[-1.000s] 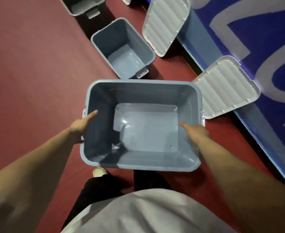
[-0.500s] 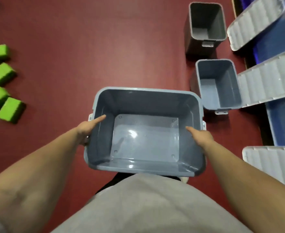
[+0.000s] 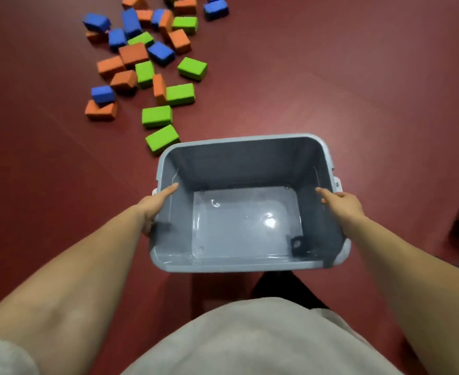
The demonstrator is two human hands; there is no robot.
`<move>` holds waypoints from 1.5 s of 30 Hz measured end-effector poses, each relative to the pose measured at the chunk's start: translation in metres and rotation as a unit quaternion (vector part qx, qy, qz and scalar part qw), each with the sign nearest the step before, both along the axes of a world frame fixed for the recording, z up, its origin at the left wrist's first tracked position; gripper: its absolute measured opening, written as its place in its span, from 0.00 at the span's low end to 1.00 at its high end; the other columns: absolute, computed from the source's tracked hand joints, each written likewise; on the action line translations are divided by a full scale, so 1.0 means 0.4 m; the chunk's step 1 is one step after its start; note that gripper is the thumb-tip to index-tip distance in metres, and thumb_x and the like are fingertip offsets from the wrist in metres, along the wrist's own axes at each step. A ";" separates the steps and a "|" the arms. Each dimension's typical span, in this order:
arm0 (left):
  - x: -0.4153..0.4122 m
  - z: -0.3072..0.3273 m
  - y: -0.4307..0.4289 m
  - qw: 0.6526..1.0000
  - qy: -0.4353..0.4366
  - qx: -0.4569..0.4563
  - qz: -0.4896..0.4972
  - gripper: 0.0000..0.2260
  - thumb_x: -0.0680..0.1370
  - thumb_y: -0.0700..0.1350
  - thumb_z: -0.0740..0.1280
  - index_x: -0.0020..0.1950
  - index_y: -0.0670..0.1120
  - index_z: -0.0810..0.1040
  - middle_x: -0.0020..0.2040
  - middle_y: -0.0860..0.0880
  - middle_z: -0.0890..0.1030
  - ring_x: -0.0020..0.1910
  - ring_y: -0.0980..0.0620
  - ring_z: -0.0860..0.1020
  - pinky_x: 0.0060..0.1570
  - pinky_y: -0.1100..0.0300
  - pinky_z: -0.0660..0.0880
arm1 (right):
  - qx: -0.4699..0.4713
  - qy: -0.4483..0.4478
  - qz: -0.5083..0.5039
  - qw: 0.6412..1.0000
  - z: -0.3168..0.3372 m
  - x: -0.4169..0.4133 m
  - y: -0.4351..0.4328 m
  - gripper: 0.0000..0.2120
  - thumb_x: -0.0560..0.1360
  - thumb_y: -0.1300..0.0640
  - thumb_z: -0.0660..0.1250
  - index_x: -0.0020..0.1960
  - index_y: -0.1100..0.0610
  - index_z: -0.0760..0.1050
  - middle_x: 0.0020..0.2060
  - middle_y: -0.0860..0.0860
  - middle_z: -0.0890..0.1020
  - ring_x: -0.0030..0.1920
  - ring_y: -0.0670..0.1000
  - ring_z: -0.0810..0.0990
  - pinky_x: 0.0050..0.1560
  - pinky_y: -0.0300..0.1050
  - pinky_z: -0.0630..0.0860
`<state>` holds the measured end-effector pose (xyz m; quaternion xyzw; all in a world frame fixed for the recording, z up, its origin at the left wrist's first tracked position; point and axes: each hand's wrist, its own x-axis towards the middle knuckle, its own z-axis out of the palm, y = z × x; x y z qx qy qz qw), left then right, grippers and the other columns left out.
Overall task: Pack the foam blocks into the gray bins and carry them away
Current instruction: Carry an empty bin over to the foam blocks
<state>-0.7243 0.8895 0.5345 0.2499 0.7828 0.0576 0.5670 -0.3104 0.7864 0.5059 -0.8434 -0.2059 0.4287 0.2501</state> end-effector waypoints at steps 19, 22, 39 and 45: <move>0.066 0.017 0.838 0.978 -0.008 0.051 0.204 0.32 0.67 0.67 0.74 0.61 0.47 0.73 0.49 0.45 0.81 0.46 0.44 0.81 0.45 0.47 0.75 | 0.017 -0.006 0.266 0.964 -0.005 0.056 1.346 0.17 0.68 0.48 0.78 0.39 0.56 0.72 0.33 0.55 0.73 0.33 0.53 0.71 0.35 0.46 0.71; 0.063 -0.026 1.029 0.974 -0.024 0.061 0.216 0.23 0.71 0.63 0.73 0.51 0.46 0.73 0.43 0.45 0.80 0.40 0.45 0.80 0.36 0.53 0.73 | 0.006 -0.006 0.276 0.961 -0.032 0.041 1.545 0.17 0.68 0.49 0.78 0.38 0.55 0.72 0.31 0.54 0.71 0.31 0.52 0.69 0.32 0.44 0.68; 0.220 -0.196 2.144 0.983 -0.061 0.057 0.165 0.16 0.74 0.54 0.74 0.58 0.49 0.81 0.42 0.50 0.86 0.33 0.52 0.84 0.25 0.63 0.75 | -0.076 -0.101 0.289 0.949 -0.098 0.186 2.669 0.19 0.68 0.44 0.77 0.41 0.61 0.80 0.36 0.55 0.81 0.38 0.56 0.80 0.43 0.49 0.78; 0.375 -0.609 2.434 0.977 -0.035 0.020 0.210 0.40 0.54 0.69 0.79 0.62 0.53 0.79 0.52 0.52 0.86 0.47 0.50 0.85 0.52 0.47 0.80 | -0.143 -0.131 0.293 0.936 -0.351 0.317 3.126 0.24 0.62 0.34 0.73 0.36 0.56 0.79 0.36 0.54 0.83 0.42 0.59 0.82 0.46 0.52 0.81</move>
